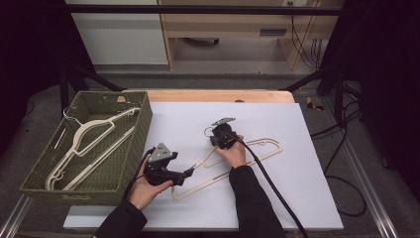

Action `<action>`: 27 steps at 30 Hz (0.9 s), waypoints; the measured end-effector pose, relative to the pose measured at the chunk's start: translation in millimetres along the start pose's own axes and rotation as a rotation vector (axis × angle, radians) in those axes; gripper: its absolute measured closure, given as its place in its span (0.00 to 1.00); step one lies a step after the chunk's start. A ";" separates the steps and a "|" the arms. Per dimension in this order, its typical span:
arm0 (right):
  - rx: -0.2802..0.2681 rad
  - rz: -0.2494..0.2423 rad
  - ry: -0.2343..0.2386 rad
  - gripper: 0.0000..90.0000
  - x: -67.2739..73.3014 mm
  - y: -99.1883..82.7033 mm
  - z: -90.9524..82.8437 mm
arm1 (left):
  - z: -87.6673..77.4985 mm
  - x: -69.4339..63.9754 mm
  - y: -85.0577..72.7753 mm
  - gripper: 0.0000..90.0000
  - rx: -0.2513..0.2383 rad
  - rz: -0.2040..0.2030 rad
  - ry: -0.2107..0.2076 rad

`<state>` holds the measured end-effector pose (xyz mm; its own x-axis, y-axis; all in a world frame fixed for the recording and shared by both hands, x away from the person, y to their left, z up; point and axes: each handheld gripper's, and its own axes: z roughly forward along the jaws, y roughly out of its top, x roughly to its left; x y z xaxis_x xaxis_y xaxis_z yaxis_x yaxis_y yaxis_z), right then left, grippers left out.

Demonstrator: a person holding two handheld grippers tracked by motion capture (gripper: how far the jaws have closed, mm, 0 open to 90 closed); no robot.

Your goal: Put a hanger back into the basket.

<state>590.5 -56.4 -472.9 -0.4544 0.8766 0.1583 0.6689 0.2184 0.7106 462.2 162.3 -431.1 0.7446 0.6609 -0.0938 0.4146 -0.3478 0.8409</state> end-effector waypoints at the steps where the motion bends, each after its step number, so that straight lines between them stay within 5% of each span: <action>1: 0.006 -0.004 -0.010 0.88 2.4 0.2 0.3 | 0.9 -0.1 0.2 0.16 -0.001 -0.005 -0.001; 5: 0.031 -0.057 -0.040 0.95 9.7 1.2 1.5 | 5.3 0.3 1.7 0.17 0.001 -0.010 -0.004; 7: 0.036 -0.064 -0.010 0.96 9.3 1.1 0.2 | 9.1 1.3 3.2 0.17 0.007 -0.007 -0.003; 18: 0.043 0.014 0.060 0.99 -1.4 4.2 -2.5 | 51.1 10.1 14.1 0.18 0.077 -0.025 -0.017; 27: -0.037 0.042 0.071 0.99 -0.9 8.3 -22.8 | 85.8 17.4 18.0 0.21 0.136 -0.034 -0.037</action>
<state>583.1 -65.1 -451.6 -0.4679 0.8516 0.2361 0.6669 0.1650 0.7266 527.5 110.5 -463.4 0.7468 0.6497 -0.1423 0.5048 -0.4144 0.7573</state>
